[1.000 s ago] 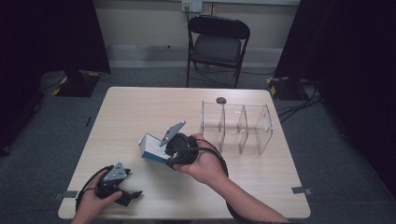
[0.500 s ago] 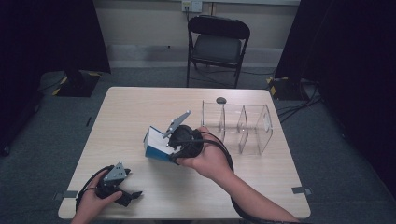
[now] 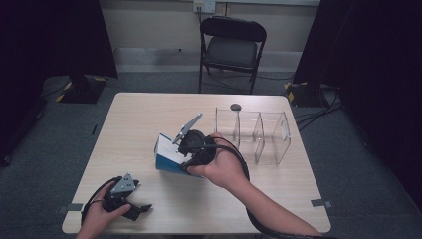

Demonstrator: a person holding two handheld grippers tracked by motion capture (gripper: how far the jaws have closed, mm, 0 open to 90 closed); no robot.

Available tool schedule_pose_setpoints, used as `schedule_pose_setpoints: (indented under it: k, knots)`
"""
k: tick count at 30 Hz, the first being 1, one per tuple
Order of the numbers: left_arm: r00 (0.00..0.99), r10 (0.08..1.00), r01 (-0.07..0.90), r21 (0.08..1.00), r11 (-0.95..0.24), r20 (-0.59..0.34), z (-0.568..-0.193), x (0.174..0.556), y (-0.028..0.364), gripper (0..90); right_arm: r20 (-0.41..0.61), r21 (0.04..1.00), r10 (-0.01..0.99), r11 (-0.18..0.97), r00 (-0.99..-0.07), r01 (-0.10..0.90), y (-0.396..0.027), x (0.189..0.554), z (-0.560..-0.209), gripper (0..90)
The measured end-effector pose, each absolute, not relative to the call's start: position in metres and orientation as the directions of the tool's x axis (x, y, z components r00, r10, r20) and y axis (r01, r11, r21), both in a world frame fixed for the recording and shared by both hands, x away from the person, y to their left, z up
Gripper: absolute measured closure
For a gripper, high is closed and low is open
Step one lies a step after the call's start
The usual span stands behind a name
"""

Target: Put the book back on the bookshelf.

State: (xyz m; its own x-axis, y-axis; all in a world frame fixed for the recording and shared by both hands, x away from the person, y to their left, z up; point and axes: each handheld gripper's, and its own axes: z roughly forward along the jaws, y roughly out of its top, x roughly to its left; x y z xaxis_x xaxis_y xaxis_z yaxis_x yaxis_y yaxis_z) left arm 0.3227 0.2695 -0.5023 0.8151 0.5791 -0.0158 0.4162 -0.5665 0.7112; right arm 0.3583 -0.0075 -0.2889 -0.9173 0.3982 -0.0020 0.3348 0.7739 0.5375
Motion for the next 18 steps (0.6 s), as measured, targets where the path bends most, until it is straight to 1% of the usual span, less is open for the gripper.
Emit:
schedule_pose_setpoints:
  k: [1,8,18]
  knots:
    - [0.816,0.578,0.416,0.711,-0.567,-0.016,-0.502,0.323,0.269,0.0,0.023,0.537,0.403,0.767,-0.915,0.351,-0.010,0.359,-0.285,61.2]
    - [0.820,0.572,0.410,0.708,-0.575,-0.011,-0.502,0.323,0.270,0.0,-0.009,0.541,0.411,0.769,-0.912,0.341,-0.006,0.365,-0.278,60.2]
    - [0.818,0.575,0.413,0.711,-0.569,-0.015,-0.502,0.323,0.270,0.0,-0.002,0.535,0.392,0.778,-0.920,0.330,0.000,0.379,-0.273,59.4]
